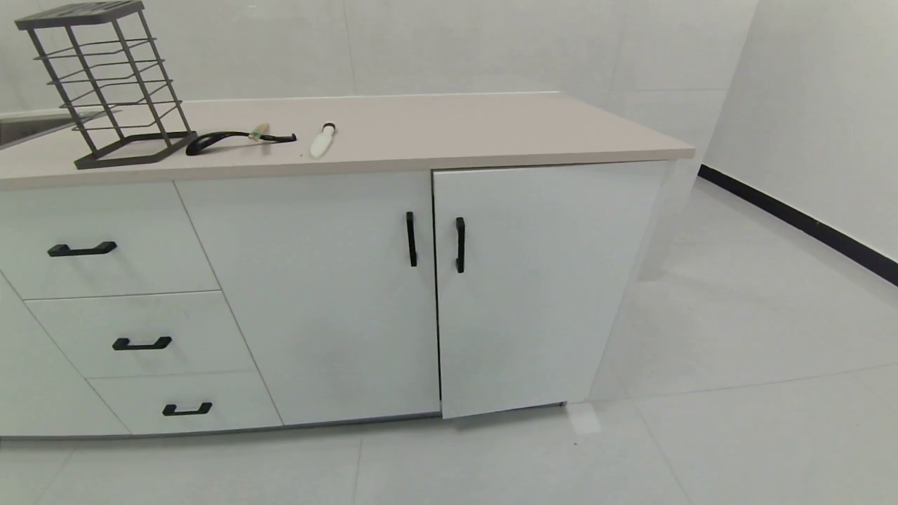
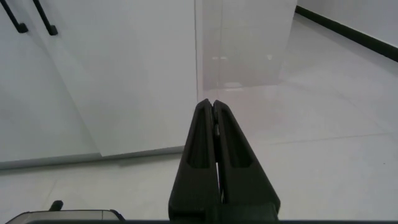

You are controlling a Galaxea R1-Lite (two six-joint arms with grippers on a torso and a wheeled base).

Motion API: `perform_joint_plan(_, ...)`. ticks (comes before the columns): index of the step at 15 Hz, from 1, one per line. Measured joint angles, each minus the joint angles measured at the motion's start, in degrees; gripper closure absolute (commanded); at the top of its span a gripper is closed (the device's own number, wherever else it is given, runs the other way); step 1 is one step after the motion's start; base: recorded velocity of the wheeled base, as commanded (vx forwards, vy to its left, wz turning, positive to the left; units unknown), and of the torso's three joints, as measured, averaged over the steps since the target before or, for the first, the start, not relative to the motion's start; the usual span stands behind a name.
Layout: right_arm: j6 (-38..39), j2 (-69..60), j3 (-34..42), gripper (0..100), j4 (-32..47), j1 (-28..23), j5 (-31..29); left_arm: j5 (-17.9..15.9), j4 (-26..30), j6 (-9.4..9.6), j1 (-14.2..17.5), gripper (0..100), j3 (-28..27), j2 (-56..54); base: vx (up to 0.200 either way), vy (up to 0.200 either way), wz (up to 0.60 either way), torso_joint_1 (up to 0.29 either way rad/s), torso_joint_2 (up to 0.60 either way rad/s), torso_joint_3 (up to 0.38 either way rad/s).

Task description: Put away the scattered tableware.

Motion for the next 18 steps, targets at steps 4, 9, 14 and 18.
perform_joint_plan(4, 0.0, 0.0, 0.0, 100, 0.0, 0.0, 0.0, 0.1, -0.1, -0.13, 0.0, 0, 0.0, 0.0, 0.1, 0.1, 0.0, 0.0, 0.0, 0.001)
perform_joint_plan(9, 0.0, 0.0, 0.0, 100, -0.1, 0.0, 0.0, 0.0, 0.0, -0.05, 0.0, 0, 0.0, 0.0, 0.0, 0.0, 0.48, 0.002, 0.0, 0.004)
perform_joint_plan(14, 0.0, 0.0, 0.0, 100, 0.0, 0.0, 0.0, 0.1, -0.1, -0.11, 0.0, 0, 0.0, 0.0, 0.0, 0.0, 0.48, 0.004, 0.0, 0.002)
perform_joint_plan(18, 0.1, 0.0, 0.0, 100, 0.0, 0.0, 0.0, 0.1, 0.0, -0.05, 0.0, 0, 0.0, 0.0, 0.15, 0.2, 0.0, 0.001, 0.0, 0.004)
